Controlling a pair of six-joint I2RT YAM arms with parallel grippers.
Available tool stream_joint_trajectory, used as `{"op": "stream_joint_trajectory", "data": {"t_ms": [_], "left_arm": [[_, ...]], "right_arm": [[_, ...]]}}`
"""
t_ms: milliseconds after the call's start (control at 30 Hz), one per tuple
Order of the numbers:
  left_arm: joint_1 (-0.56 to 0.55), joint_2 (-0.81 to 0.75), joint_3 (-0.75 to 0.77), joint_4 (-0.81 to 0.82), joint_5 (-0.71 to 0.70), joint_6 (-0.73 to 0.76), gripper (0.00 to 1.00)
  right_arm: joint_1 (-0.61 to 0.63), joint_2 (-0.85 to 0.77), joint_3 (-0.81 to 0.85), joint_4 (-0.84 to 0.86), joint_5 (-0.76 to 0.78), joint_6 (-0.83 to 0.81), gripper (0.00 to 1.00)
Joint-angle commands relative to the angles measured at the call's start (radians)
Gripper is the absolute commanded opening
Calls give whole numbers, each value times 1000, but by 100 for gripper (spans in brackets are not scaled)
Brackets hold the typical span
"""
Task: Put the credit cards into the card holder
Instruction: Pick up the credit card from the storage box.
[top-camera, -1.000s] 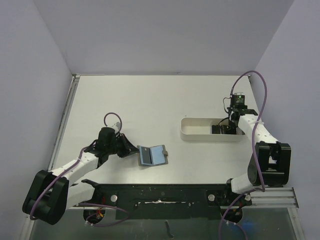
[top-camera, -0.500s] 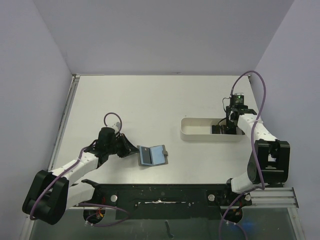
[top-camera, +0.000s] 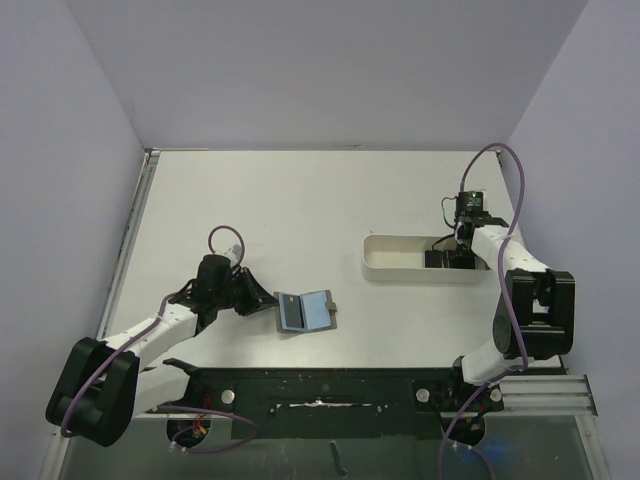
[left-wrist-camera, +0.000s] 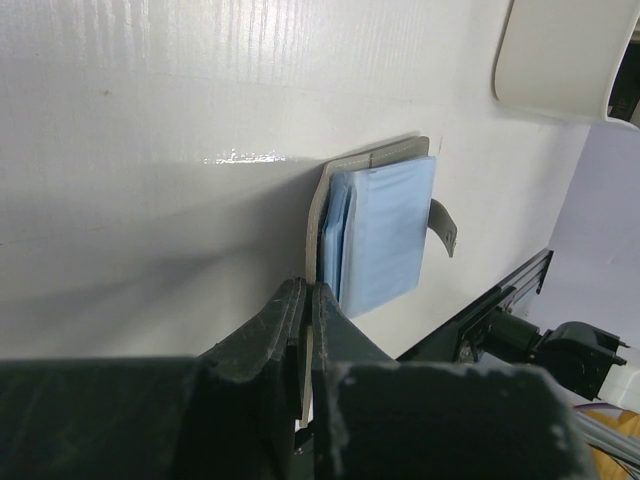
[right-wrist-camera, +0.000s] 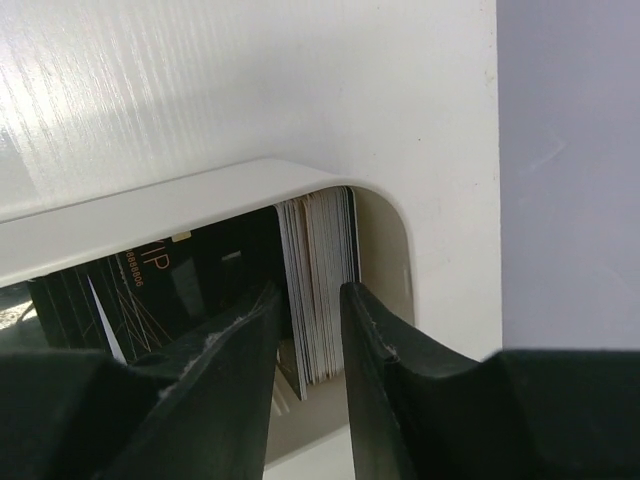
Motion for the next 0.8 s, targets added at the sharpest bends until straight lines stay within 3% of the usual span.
{"op": "stream_joint_trajectory", "data": {"t_ms": [0,133,767], "left_arm": [[2,3,34,46,25,24,1],[2,-7,33,41,20,28,1],[7,-21,19,26,3,34,1]], "right_arm": [[-5,-1,23,30,39,-18,28],[-5,-5,20,31,26,-22,19],[19,-31,81,-23,42,-29,7]]}}
